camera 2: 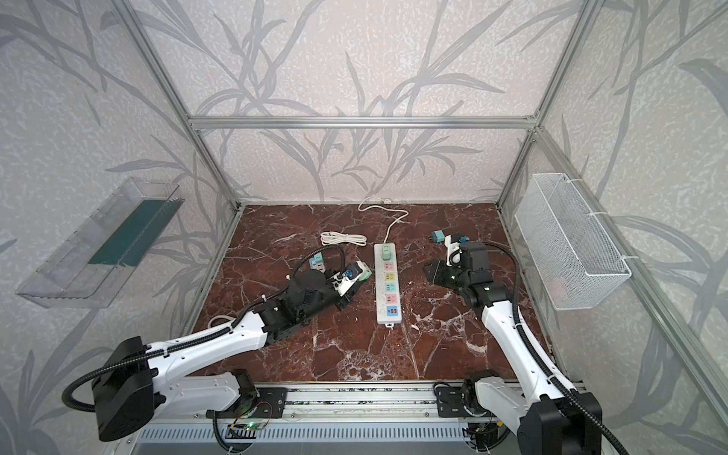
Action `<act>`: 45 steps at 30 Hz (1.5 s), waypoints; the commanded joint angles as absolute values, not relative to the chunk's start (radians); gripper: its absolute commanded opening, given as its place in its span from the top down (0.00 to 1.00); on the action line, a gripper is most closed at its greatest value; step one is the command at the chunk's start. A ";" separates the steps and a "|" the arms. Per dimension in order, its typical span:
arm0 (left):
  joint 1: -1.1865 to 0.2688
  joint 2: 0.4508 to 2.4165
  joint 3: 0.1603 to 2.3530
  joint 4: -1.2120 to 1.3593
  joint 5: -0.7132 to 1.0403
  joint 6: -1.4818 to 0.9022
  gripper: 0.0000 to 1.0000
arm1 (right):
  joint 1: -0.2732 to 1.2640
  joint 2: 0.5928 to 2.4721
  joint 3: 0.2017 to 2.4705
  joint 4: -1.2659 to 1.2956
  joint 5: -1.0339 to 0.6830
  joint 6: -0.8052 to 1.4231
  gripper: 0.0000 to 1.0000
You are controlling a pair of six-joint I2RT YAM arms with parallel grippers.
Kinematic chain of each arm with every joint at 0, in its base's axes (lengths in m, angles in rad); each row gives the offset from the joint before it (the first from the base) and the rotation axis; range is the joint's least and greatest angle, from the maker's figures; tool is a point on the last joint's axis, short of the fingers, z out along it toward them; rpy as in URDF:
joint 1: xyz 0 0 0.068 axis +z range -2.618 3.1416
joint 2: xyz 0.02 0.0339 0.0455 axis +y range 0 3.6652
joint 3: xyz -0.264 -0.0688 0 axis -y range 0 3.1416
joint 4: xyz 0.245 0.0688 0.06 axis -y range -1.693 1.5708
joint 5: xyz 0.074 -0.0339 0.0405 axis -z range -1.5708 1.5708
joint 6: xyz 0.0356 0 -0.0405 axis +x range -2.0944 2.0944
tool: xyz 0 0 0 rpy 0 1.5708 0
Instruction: Insert the plug
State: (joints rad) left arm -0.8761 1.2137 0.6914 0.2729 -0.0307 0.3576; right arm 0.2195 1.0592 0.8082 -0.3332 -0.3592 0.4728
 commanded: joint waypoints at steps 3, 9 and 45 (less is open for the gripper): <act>-0.869 1.215 0.610 0.535 0.029 0.532 1.00 | 0.416 1.056 0.866 -0.301 -0.341 0.461 0.59; -0.868 1.210 0.631 0.448 0.096 0.520 1.00 | 0.526 1.076 0.906 -0.264 -0.381 0.482 0.54; -0.870 1.208 0.618 0.584 -0.019 0.383 0.41 | 0.634 1.221 0.982 -0.253 -0.477 0.423 0.98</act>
State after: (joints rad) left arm -0.8761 1.2060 0.6121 0.4385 0.0689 0.4217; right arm 0.6247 1.2304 0.9524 -0.2203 -0.5110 0.4129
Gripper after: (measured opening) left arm 0.582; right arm 0.277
